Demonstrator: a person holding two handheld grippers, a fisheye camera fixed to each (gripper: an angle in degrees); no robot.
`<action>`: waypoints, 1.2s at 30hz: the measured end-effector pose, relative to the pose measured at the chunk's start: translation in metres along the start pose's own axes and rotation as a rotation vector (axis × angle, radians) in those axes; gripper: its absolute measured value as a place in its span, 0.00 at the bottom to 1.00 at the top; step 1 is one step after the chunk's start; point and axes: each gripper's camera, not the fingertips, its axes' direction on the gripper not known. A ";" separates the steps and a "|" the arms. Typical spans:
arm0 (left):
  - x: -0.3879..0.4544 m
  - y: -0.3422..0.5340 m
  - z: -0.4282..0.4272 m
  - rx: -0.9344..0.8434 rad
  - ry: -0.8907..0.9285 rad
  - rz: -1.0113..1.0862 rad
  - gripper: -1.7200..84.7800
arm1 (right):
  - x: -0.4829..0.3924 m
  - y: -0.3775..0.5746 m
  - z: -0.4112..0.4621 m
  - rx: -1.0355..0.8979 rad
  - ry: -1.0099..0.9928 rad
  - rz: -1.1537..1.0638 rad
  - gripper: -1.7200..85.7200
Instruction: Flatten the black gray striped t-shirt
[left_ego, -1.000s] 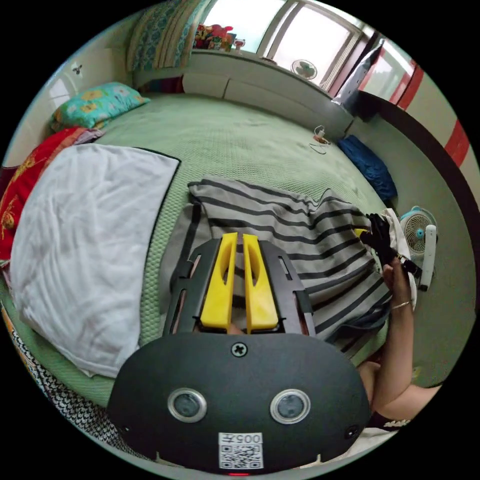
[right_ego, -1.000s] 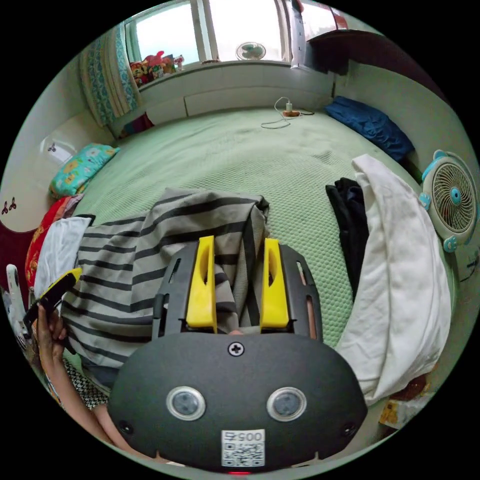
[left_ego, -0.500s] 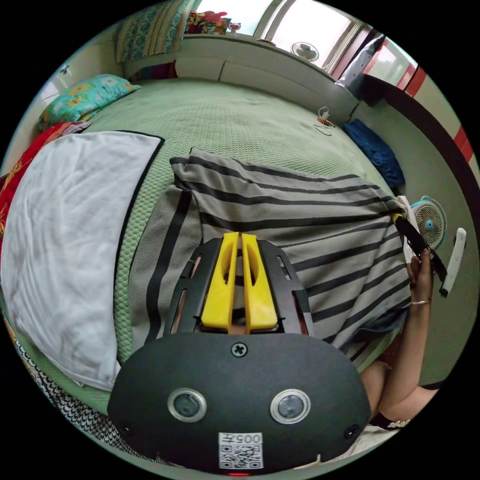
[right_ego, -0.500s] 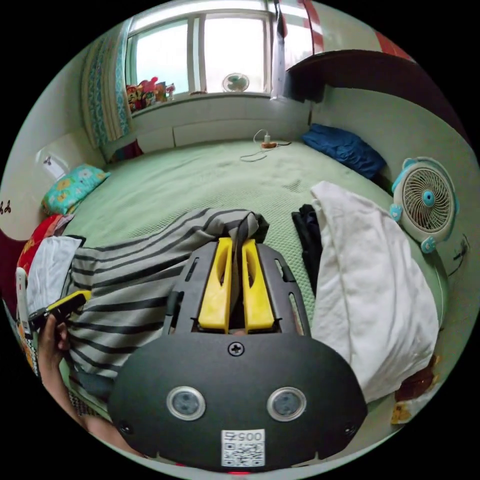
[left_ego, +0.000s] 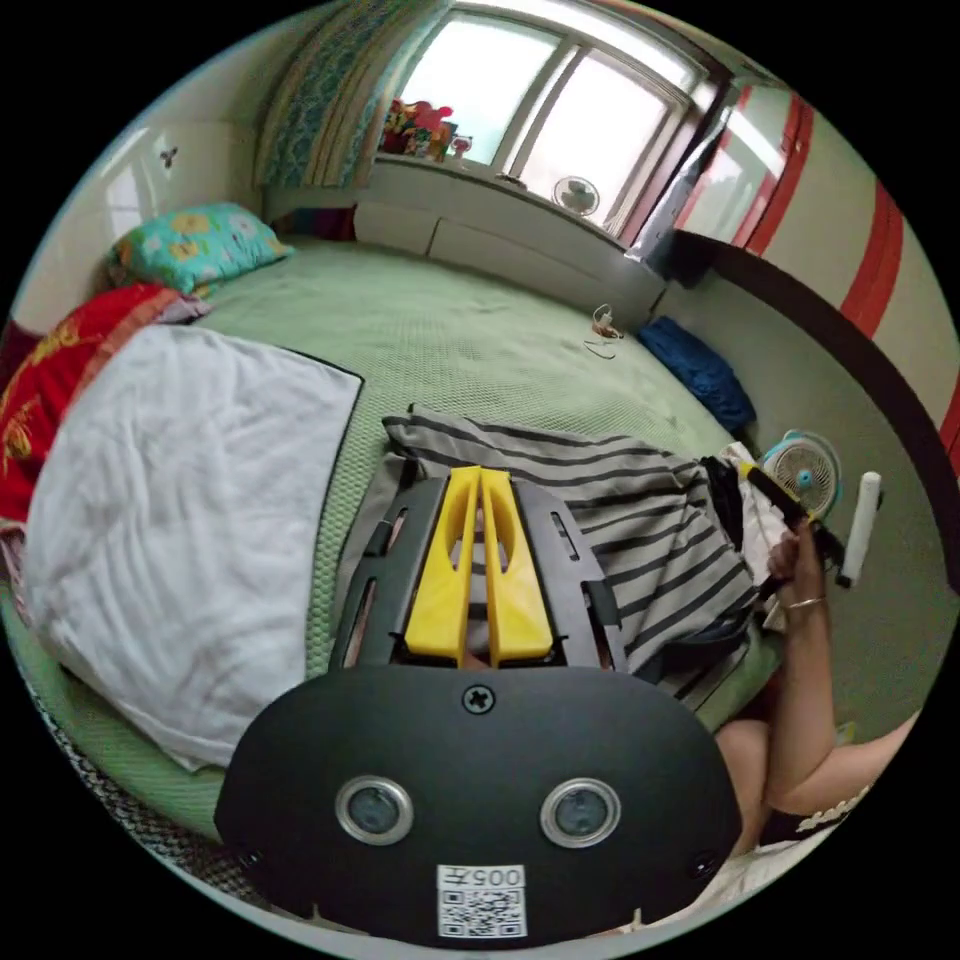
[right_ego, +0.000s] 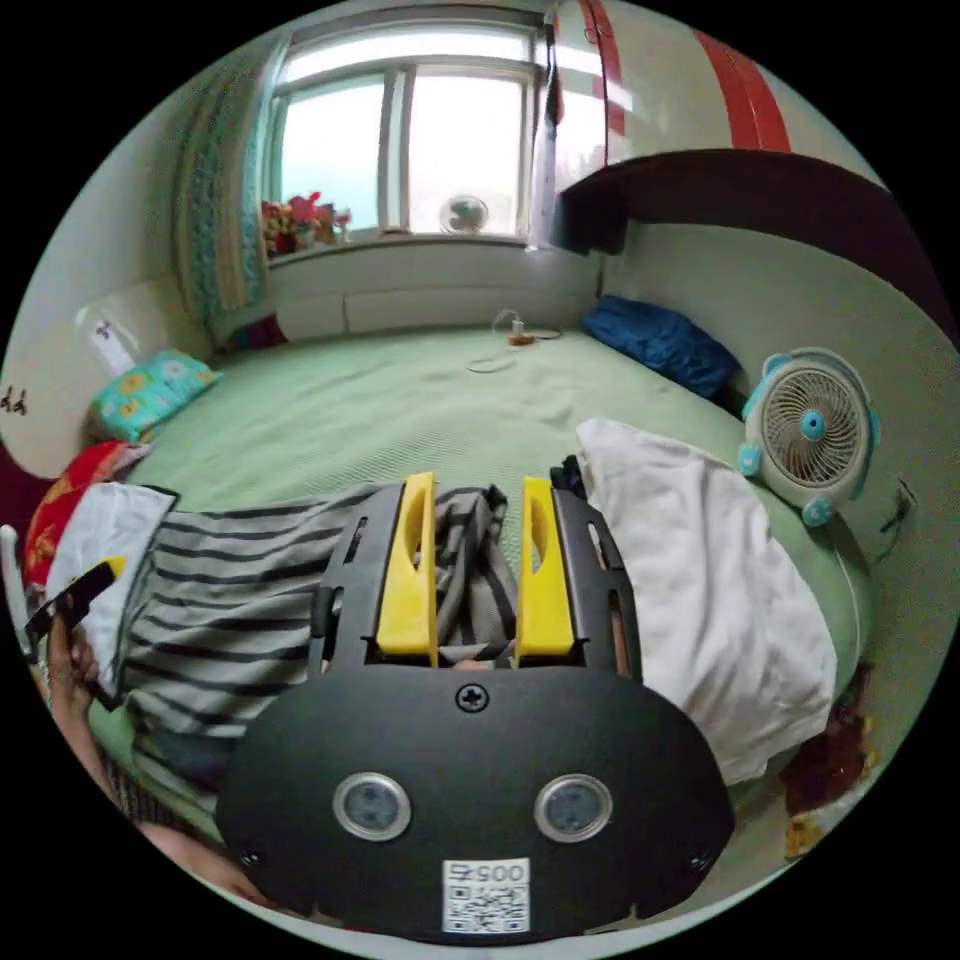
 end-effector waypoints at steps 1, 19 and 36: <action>0.006 0.005 -0.005 -0.009 -0.018 0.016 0.01 | -0.004 0.003 -0.010 0.007 -0.143 -0.081 0.15; 0.027 0.028 -0.051 -0.015 -0.085 -0.026 0.07 | -0.191 0.071 -0.042 -0.314 -0.645 -1.019 0.17; 0.046 0.029 -0.038 -0.144 0.083 0.250 0.15 | -0.147 0.011 0.004 -0.379 -0.560 -0.522 0.00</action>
